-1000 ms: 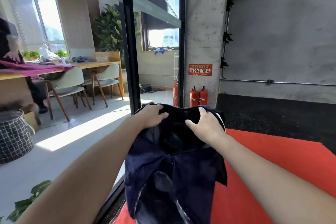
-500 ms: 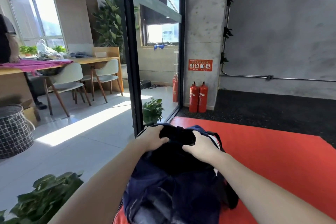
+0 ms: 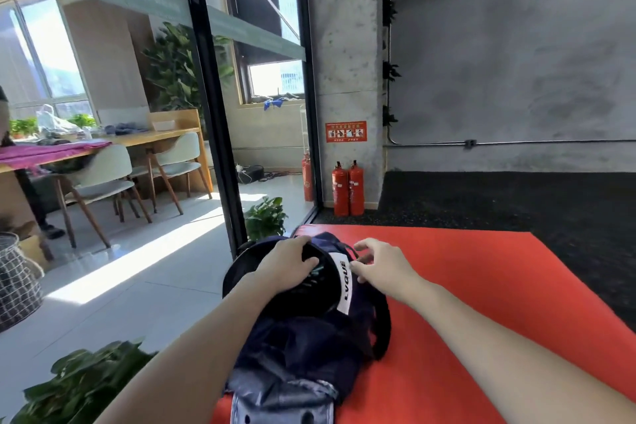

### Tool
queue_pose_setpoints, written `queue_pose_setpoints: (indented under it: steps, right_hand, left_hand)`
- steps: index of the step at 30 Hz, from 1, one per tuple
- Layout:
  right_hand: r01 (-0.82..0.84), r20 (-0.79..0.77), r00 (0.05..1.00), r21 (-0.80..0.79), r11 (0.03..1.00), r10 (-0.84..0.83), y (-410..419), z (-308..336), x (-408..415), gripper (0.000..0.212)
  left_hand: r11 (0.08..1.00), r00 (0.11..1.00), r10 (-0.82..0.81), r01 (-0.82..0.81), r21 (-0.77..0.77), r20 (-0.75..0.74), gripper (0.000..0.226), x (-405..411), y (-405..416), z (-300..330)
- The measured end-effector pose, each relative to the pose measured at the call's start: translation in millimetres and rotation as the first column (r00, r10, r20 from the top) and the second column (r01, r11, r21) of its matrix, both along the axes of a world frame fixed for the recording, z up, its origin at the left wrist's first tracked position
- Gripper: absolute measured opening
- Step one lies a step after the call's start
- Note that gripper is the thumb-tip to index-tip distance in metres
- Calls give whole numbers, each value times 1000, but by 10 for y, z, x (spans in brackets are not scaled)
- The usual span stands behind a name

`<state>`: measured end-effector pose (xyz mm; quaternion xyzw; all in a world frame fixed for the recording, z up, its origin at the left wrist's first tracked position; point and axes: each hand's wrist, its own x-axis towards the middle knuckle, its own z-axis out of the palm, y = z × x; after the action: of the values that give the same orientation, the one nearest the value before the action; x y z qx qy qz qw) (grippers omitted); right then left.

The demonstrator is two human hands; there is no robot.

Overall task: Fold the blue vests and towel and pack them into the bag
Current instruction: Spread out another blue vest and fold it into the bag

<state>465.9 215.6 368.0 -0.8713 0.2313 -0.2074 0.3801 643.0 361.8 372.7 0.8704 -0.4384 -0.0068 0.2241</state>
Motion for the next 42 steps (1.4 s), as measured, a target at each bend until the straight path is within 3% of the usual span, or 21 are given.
queue_pose_setpoints:
  steps: [13,21,25,34,42]
  right_hand:
    - [295,-63,954,7,955,-294,-618,-589,-2818,23]
    - [567,-178,816,62,822,-550,-1005,-1548,-4498,4]
    - [652,-258,752,159,741,-607,-1151,-2098,-5205,9]
    - [731,-454,657,188,656,-602,-1429,-3092,-6169,12]
    - [718,-529,661,241,653,-532,-1936,-3928,-6247,15]
  left_hand:
    - [947,948,-319,319,-47,9,47,-2687,-1007,-450]
    - [831,825,-543,555,41,-154,47,-4367,-1825,-1233]
    - [748,750,-620,654,116,-228,42,-5118,-2092,-1686]
    - [659,704,-579,701,273,-411,50,-6022,-2506,-2784]
    - [673,732,-481,661,332,-482,50,-6180,-3071,-3457]
